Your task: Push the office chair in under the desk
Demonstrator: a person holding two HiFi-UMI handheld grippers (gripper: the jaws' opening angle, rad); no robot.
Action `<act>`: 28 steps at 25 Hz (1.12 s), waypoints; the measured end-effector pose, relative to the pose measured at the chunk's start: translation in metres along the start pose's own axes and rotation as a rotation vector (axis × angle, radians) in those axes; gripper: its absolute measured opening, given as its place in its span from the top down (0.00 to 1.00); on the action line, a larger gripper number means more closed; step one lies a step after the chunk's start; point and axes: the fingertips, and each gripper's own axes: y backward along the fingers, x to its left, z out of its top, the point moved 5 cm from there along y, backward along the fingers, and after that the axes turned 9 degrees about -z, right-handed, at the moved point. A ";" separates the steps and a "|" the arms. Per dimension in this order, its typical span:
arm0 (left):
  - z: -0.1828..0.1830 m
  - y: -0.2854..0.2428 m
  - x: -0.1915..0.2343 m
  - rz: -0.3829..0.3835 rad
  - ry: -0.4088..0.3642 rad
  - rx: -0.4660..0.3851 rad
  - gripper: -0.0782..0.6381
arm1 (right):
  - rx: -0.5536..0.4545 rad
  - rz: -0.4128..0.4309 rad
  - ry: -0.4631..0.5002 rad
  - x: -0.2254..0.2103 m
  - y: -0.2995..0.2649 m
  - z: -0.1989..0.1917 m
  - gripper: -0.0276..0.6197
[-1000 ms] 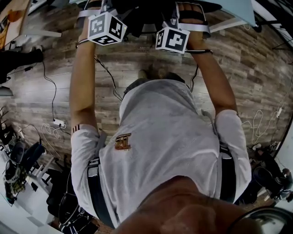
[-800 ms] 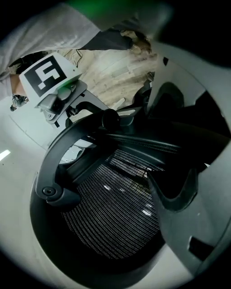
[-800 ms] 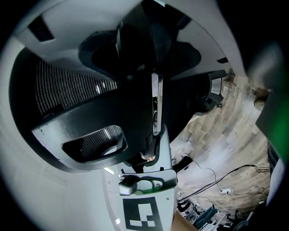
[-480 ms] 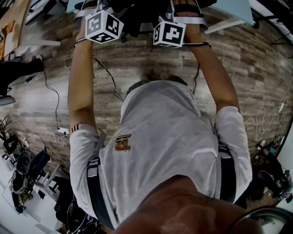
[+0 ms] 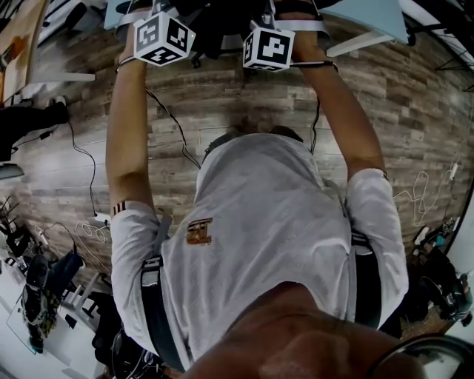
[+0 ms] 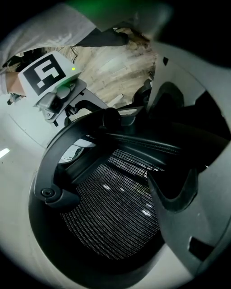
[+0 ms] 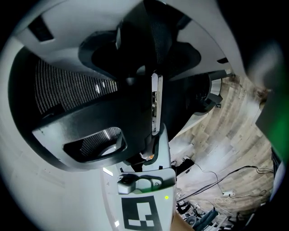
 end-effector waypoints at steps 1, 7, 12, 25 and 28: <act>-0.003 0.000 0.001 0.000 0.001 0.001 0.40 | -0.010 -0.006 -0.001 0.000 -0.002 0.002 0.53; -0.010 0.002 0.011 0.001 -0.010 -0.004 0.39 | -0.027 -0.019 -0.017 -0.004 -0.006 0.011 0.53; -0.013 0.005 0.013 0.007 -0.015 -0.007 0.39 | -0.031 -0.023 -0.009 -0.005 -0.008 0.015 0.53; -0.008 0.014 0.002 0.080 -0.042 0.050 0.39 | -0.037 -0.015 0.019 -0.003 0.002 0.016 0.53; -0.005 0.023 -0.005 0.102 -0.062 0.058 0.39 | -0.035 -0.011 0.028 -0.003 0.009 0.016 0.53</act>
